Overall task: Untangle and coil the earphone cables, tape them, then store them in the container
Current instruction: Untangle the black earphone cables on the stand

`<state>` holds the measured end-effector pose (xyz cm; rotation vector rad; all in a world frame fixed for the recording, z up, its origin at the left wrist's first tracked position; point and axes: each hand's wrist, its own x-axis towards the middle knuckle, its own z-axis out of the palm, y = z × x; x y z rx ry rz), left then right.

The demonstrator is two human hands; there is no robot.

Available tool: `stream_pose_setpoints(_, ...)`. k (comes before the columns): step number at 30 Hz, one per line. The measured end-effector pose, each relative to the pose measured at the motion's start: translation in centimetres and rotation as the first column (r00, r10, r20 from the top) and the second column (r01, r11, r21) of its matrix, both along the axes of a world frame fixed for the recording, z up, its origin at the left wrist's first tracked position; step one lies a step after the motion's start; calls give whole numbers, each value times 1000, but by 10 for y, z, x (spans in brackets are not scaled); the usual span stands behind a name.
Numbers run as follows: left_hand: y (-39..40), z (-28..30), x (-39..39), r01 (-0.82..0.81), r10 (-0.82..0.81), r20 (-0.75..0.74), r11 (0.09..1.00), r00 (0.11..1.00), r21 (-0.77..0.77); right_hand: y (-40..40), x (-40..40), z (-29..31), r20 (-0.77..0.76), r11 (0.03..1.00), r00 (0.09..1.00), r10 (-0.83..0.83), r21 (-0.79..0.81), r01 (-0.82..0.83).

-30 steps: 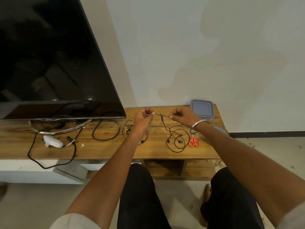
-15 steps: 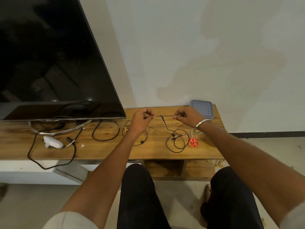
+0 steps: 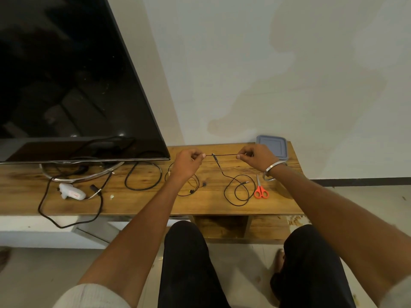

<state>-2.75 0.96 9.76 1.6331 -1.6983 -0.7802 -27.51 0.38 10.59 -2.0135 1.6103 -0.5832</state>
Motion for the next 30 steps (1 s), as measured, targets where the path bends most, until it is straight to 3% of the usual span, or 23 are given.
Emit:
stream_pose_setpoints(3,2,3,-6,-21,30,-45,981,999,193,1,5,-1,77,999,997,20,44,-23)
stream_pose_setpoints(6,3,10,-14,9,83,-217,920,973,392,8,12,6,245,979,969,35,184,-82)
stream_pose_setpoints(9,5,19,-23,68,140,-390,879,910,473,16,20,14,371,927,927,58,324,-187)
stream_pose_setpoints(15,4,28,-38,83,219,-546,877,809,474,20,38,14,338,868,920,197,376,-324)
stream_pose_setpoints(20,3,29,-39,73,188,-546,904,817,421,21,43,11,276,842,925,259,404,-357)
stream_pose_setpoints(23,1,27,-34,73,149,-490,911,859,405,17,37,10,247,875,947,203,388,-289)
stream_pose_setpoints(26,-2,24,-30,87,103,-442,918,891,387,11,32,8,169,968,982,86,219,-122)
stream_pose_setpoints(28,-2,24,-32,110,71,-432,919,899,380,7,32,6,194,997,981,-6,74,-8)
stream_pose_setpoints(30,0,24,-35,139,36,-430,919,902,368,7,36,9,271,999,963,-6,54,-9)
